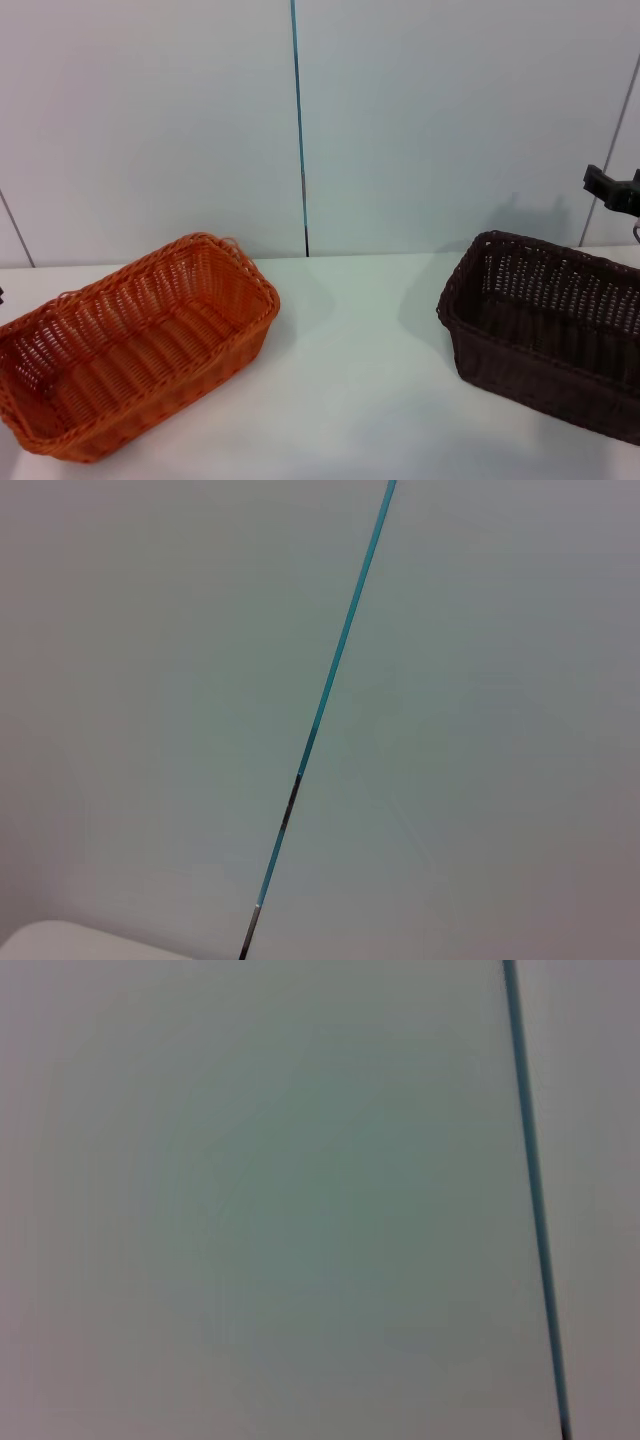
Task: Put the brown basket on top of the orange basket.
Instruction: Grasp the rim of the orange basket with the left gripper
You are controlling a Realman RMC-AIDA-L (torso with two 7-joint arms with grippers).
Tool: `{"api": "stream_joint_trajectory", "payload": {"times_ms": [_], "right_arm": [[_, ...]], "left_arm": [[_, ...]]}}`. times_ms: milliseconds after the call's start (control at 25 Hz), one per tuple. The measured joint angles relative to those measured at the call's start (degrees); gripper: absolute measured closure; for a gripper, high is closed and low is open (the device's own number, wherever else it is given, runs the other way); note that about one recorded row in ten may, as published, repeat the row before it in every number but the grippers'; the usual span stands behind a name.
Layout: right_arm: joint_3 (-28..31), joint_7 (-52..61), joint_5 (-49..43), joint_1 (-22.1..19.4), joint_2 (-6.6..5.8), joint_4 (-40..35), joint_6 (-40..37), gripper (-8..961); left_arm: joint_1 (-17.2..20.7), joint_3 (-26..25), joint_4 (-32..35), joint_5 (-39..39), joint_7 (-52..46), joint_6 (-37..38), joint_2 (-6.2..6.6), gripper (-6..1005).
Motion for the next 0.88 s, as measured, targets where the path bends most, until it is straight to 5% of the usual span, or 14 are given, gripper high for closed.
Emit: {"api": "stream_joint_trajectory", "payload": {"times_ms": [440,680,880], "right_arm": [[0.3,0.0,0.2,0.2,0.0,0.0,0.0,235],[0.3,-0.1,0.2,0.4,0.0,0.0,0.1,235],[0.3,-0.2,0.2,0.2,-0.01,0.1,0.1,235]], "left_arm": [[1.2,4.8,2.7,1.3,-6.4,-0.5,0.45,143],[3.2,7.2,8.4,6.4,-23.9,2.9,1.43,142],[3.3,8.3,12.6,18.4,-38.2,2.1,1.83,140]]}}
